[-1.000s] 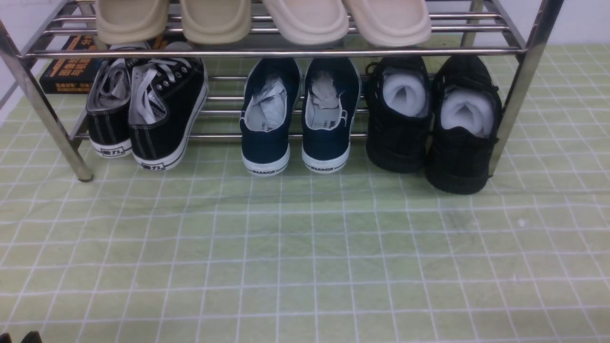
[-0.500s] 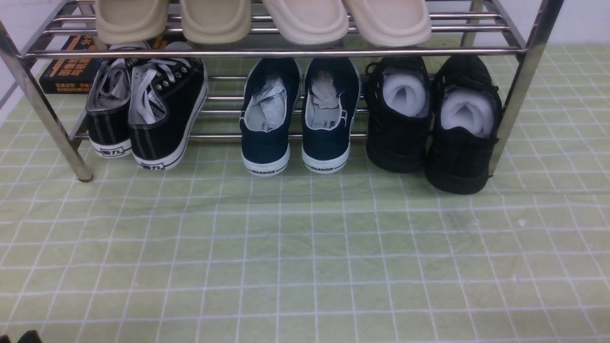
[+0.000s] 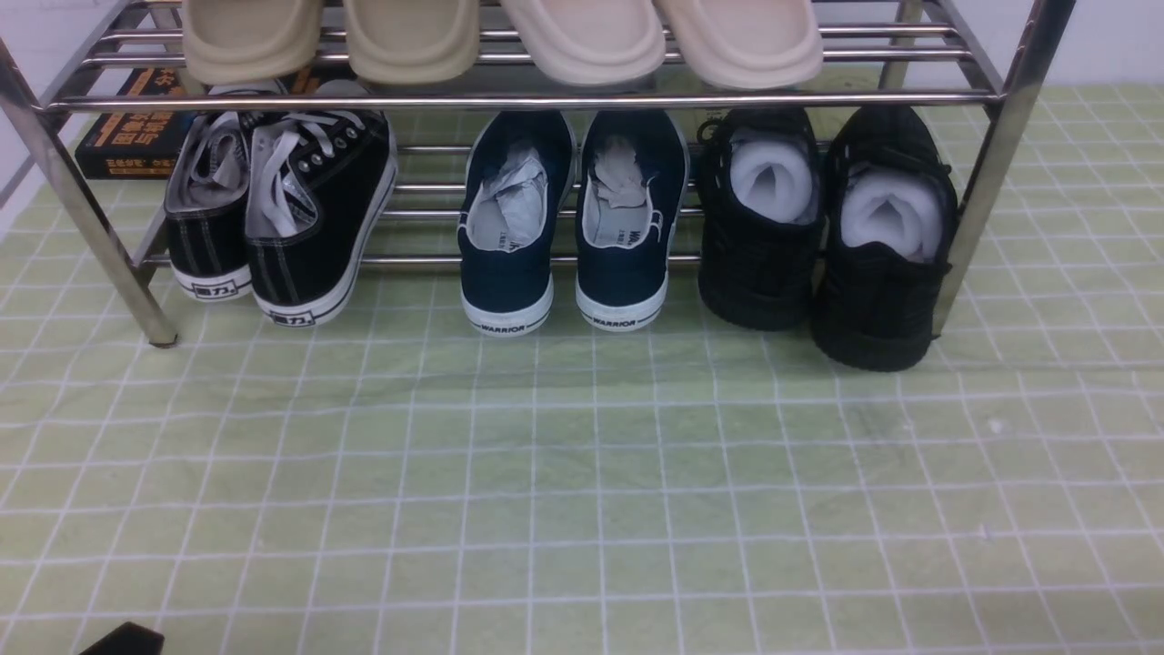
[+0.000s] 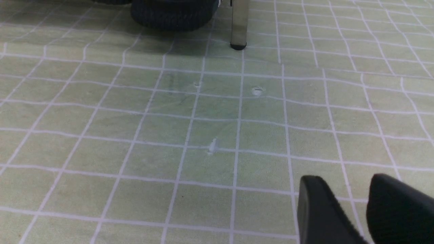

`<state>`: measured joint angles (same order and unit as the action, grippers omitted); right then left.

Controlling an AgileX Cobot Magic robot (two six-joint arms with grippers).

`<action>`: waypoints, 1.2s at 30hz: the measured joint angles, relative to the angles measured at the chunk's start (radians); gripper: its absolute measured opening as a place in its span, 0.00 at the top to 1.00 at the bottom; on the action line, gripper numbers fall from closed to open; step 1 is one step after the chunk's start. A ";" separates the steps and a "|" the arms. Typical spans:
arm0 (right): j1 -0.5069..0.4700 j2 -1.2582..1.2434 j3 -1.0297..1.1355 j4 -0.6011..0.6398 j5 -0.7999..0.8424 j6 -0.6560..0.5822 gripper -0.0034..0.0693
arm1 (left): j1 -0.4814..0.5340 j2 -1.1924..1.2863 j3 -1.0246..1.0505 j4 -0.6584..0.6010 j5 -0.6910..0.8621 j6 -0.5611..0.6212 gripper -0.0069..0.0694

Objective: Take the shoes off the shelf with your hand from the green coffee tablecloth.
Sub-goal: 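Grasp the leftmost shoe on the bottom shelf of the shoe rack with the left gripper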

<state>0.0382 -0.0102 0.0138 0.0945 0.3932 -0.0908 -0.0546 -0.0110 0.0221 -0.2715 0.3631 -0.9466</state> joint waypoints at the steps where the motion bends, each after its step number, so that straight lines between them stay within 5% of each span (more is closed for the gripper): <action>1: 0.000 0.000 0.000 0.000 0.000 0.000 0.63 | 0.000 0.000 0.000 0.011 0.000 -0.003 0.59; 8: 0.000 0.000 0.000 0.000 0.000 0.000 0.63 | -0.001 0.000 0.004 0.041 -0.061 -0.004 0.60; 14: 0.000 0.000 0.000 0.000 0.000 0.000 0.63 | -0.007 0.000 -0.060 0.021 -0.144 -0.002 0.71; 20: 0.000 0.000 0.000 0.000 0.000 0.000 0.63 | -0.008 0.148 -0.372 0.084 0.048 0.203 0.90; 26: 0.000 0.000 0.000 0.000 0.000 0.000 0.63 | -0.008 0.583 -0.699 0.147 0.422 0.452 0.91; 30: 0.000 0.000 0.000 0.000 0.000 0.000 0.63 | -0.008 0.802 -0.825 0.160 0.480 0.491 0.90; 36: 0.000 0.000 0.000 0.000 0.000 0.000 0.63 | -0.008 1.129 -0.997 0.222 0.481 0.517 0.74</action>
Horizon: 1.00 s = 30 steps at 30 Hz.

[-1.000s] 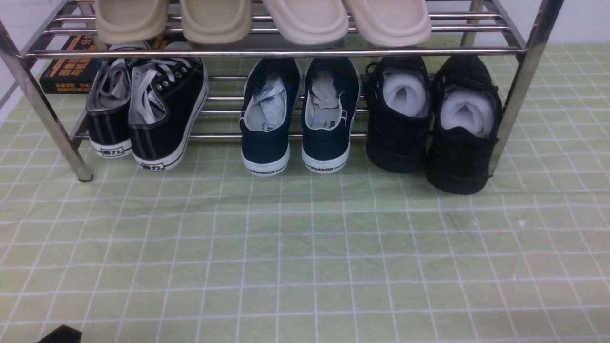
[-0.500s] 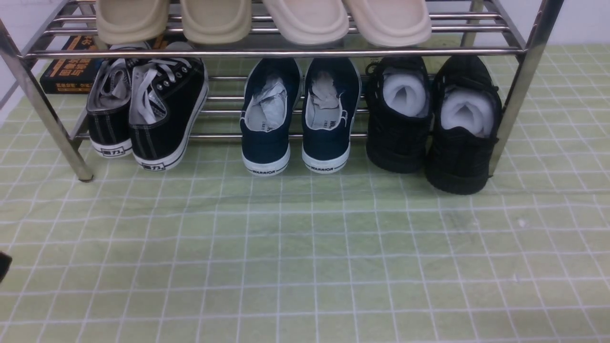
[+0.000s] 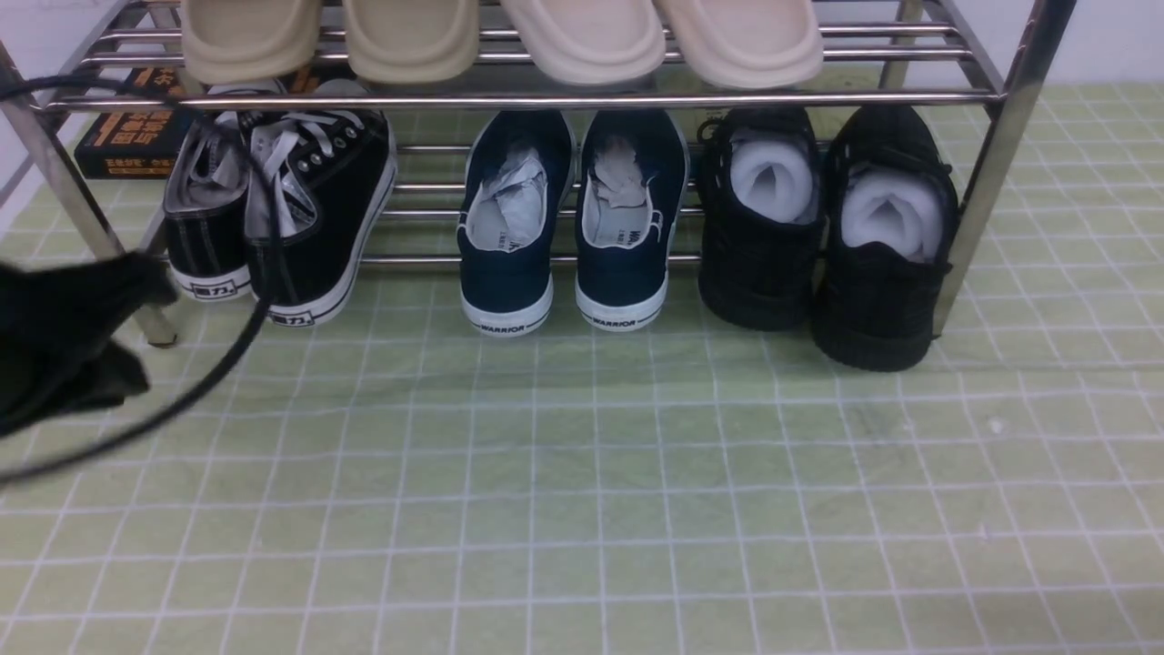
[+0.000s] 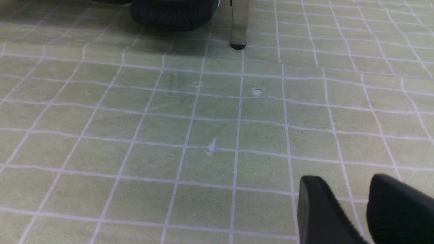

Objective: Take the shoes off the shelf with your hand from the green coffee tablecloth.
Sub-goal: 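Grasp the leftmost shoe on the bottom shelf of the shoe rack with the left gripper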

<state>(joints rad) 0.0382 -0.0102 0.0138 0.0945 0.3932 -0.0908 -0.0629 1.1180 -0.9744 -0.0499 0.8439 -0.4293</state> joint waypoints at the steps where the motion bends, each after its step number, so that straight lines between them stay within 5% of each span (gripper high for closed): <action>1: 0.000 0.000 0.000 0.000 0.000 0.000 0.63 | 0.000 0.064 -0.044 0.015 -0.002 0.000 0.67; 5: 0.000 0.000 0.000 0.000 0.000 0.000 0.63 | 0.000 0.198 -0.150 0.025 -0.040 -0.014 0.46; 11: 0.000 0.000 0.000 0.000 0.000 0.000 0.63 | 0.000 0.302 -0.240 0.014 -0.110 -0.029 0.29; 22: 0.000 0.000 0.000 0.000 0.000 0.000 0.63 | -0.031 0.471 -0.421 -0.261 -0.046 0.212 0.32; 25: 0.000 0.000 0.000 0.000 0.000 0.000 0.63 | -0.072 0.515 -0.466 -0.241 -0.012 0.225 0.32; 30: 0.000 0.000 0.000 0.000 0.000 0.000 0.63 | -0.176 0.588 -0.581 -0.005 0.016 0.155 0.33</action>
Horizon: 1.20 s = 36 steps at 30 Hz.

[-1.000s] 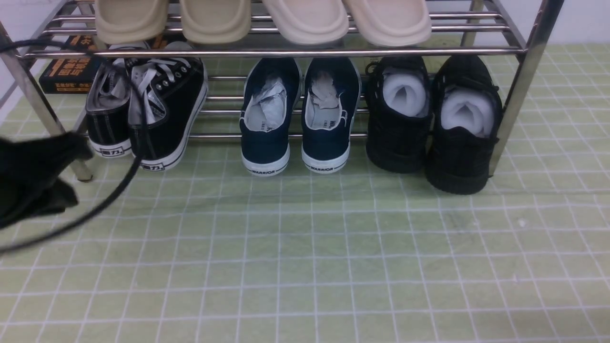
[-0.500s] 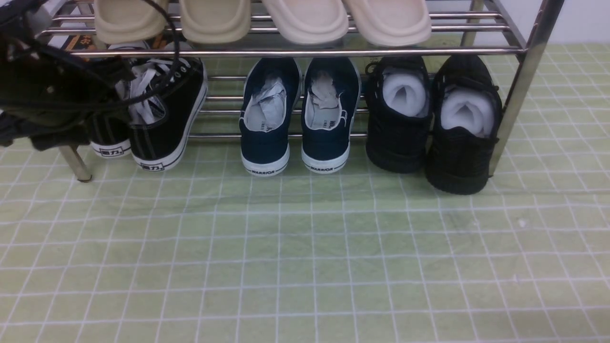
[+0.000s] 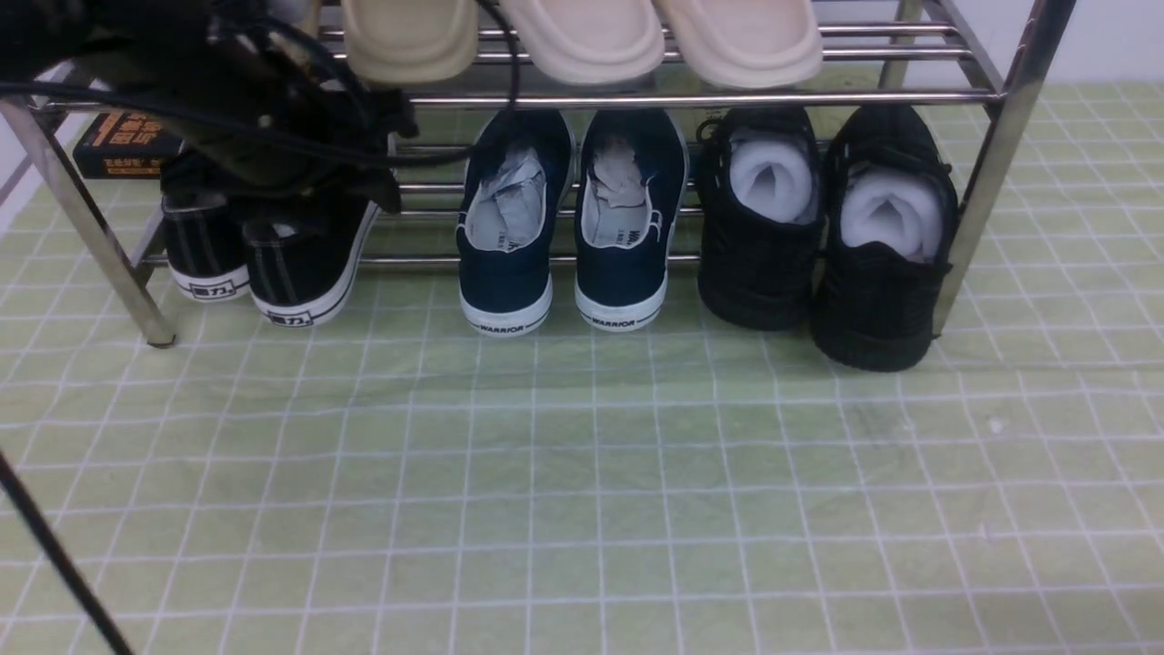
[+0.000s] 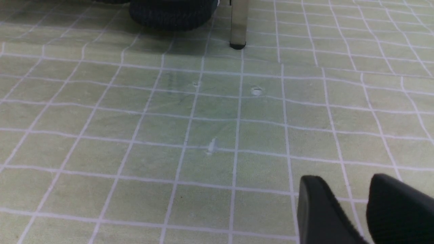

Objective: Take the shoes off the shelf with your hand from the green coffee tablecloth.
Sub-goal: 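Grasp the leftmost shoe on the bottom shelf of the shoe rack with the left gripper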

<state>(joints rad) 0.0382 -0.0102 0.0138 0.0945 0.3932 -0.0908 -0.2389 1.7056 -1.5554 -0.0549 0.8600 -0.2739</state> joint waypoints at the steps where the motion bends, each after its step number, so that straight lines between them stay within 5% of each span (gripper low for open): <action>1: 0.000 0.000 0.000 0.000 0.000 0.000 0.63 | -0.018 0.008 -0.017 0.069 0.001 -0.028 0.33; 13: 0.000 0.000 0.000 0.000 0.000 0.000 0.63 | -0.067 0.133 -0.037 0.415 0.004 -0.190 0.33; 25: 0.000 0.000 0.000 0.000 0.000 0.000 0.63 | -0.067 0.218 -0.039 0.469 -0.059 -0.196 0.34; 30: 0.000 0.000 0.000 0.000 0.000 0.000 0.63 | -0.067 0.238 -0.039 0.490 -0.080 -0.196 0.50; 34: 0.000 0.000 0.000 0.000 0.000 0.000 0.63 | -0.067 0.237 -0.040 0.475 -0.076 -0.214 0.80; 36: 0.000 0.000 0.000 0.000 0.000 0.000 0.63 | -0.067 0.231 -0.040 0.456 -0.072 -0.226 0.86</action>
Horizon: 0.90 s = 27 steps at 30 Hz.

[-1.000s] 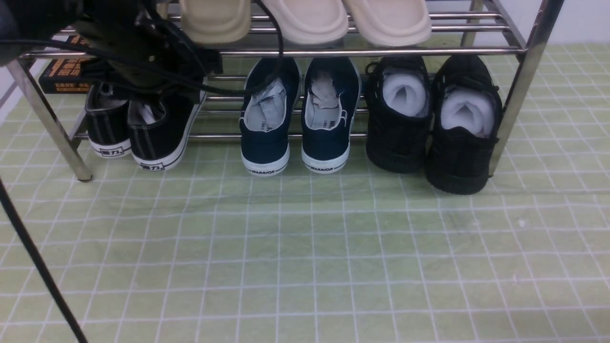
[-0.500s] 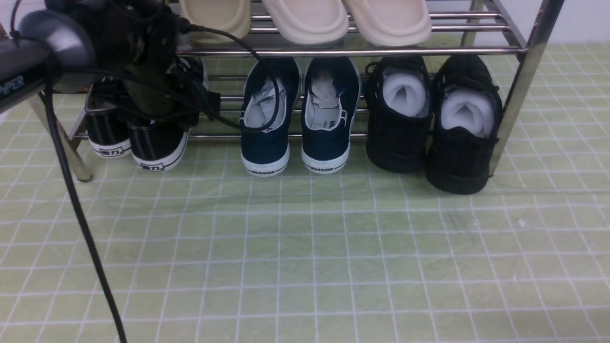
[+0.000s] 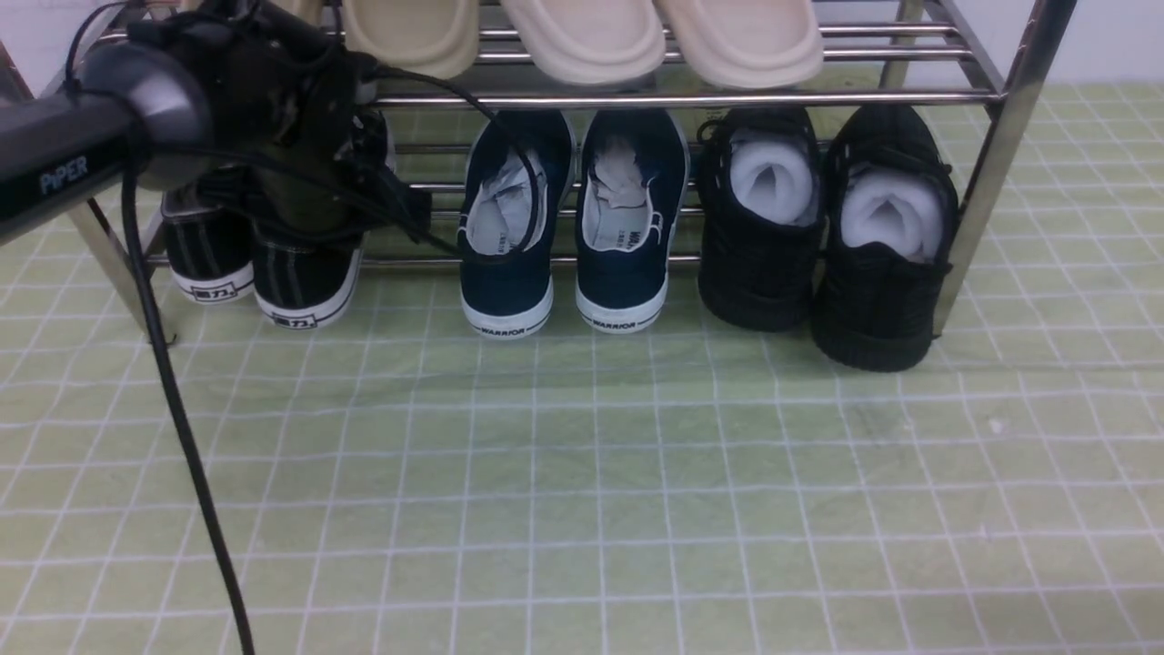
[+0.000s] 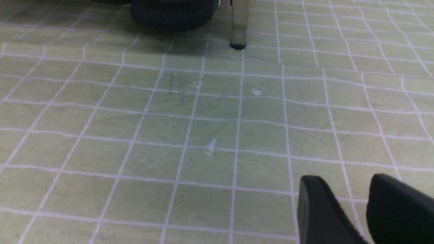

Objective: Take the shoes off the shelf with your hand from the green coffee tablecloth.
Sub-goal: 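Grasp the leftmost shoe on the bottom shelf of the shoe rack with the left gripper, then set the held shoe down on the floor in front of the rack with the left gripper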

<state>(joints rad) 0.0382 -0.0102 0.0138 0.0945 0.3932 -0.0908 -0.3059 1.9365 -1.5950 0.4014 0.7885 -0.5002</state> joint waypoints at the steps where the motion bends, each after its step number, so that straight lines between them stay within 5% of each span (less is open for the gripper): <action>1: 0.000 0.000 0.000 0.000 0.000 0.000 0.63 | 0.000 -0.011 0.000 -0.024 0.012 -0.004 0.88; 18: 0.000 0.000 0.000 0.000 0.000 0.000 0.63 | -0.030 -0.404 0.000 -0.248 0.413 0.016 0.89; 27: 0.000 0.000 0.000 0.000 0.000 0.000 0.63 | -0.035 -0.571 0.007 -0.445 0.448 0.217 0.89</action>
<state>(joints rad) 0.0382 -0.0102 0.0138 0.0945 0.3932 -0.0908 -0.3409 1.3657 -1.5881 -0.0439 1.2360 -0.2837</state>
